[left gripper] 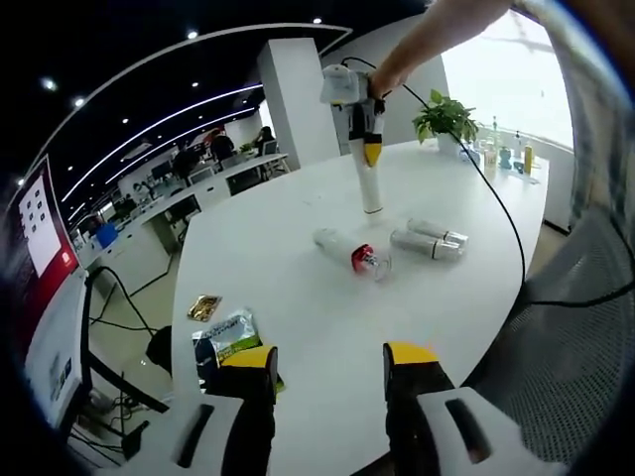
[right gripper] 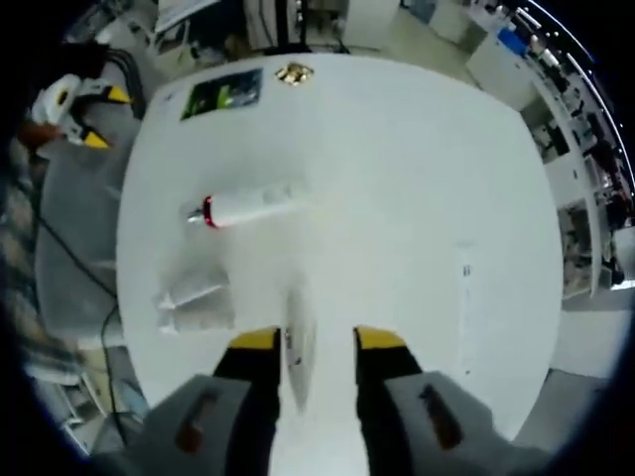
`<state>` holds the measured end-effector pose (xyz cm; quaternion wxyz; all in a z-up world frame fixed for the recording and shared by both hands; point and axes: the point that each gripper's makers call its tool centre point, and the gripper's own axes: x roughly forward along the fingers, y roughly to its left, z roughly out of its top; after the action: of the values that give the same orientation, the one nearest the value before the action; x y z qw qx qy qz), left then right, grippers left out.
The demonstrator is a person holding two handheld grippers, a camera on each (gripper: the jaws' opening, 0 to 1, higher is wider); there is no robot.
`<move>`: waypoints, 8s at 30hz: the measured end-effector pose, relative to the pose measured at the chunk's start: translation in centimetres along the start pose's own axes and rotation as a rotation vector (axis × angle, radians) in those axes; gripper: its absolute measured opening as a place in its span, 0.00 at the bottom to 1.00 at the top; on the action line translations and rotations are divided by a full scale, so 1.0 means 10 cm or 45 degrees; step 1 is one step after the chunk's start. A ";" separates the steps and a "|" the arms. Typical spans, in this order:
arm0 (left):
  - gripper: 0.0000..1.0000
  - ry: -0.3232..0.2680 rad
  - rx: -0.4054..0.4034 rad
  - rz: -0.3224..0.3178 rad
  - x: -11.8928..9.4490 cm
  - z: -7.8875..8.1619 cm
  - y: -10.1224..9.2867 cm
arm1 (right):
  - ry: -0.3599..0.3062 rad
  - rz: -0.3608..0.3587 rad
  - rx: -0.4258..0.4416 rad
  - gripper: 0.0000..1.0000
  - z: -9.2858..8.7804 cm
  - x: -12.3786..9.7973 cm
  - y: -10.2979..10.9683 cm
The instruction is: Arrange the skincare products in the storage area until every visible bottle or jar stands upright without overlapping.
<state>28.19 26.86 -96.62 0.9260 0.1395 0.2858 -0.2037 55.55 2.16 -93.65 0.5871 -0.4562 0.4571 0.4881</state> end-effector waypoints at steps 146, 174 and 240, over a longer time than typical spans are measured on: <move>0.34 -0.033 -0.012 0.011 -0.02 0.00 0.05 | -0.608 0.150 0.151 0.25 1.56 0.58 1.50; 0.46 -0.378 -0.171 -0.231 -0.23 0.55 -0.23 | -1.347 0.169 0.692 0.26 1.82 -0.67 2.04; 0.28 -0.600 -0.523 -0.775 -0.44 1.28 -0.56 | -1.676 0.438 0.571 0.42 1.81 -1.60 2.41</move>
<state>28.38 18.48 -84.64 0.8722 -0.1885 0.1295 -0.4325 31.70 19.99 -77.13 0.7356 0.1432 0.1628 0.6418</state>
